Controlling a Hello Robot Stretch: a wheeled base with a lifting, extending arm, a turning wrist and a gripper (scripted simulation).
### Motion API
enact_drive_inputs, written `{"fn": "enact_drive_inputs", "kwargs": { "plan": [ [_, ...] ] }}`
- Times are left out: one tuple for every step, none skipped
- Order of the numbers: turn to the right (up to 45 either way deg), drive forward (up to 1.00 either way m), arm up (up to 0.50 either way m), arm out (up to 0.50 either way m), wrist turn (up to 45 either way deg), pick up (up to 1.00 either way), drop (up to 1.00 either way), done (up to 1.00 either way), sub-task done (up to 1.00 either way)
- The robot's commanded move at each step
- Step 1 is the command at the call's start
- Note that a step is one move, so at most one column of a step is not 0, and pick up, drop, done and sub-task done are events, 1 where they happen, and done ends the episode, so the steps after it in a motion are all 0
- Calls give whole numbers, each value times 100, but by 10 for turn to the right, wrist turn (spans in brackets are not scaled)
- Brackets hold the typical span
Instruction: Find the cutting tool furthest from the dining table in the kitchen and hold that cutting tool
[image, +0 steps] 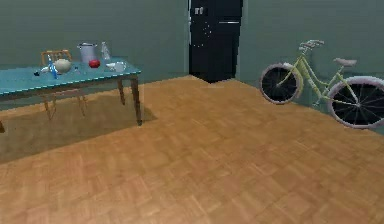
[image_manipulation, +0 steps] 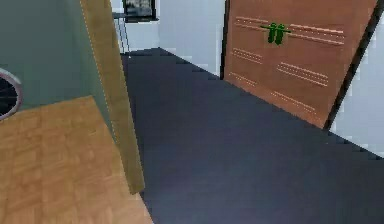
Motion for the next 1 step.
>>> {"fn": "enact_drive_inputs", "kwargs": {
  "plan": [
    [-450,0,0,0,0,0,0,0,0]
  ]
}}
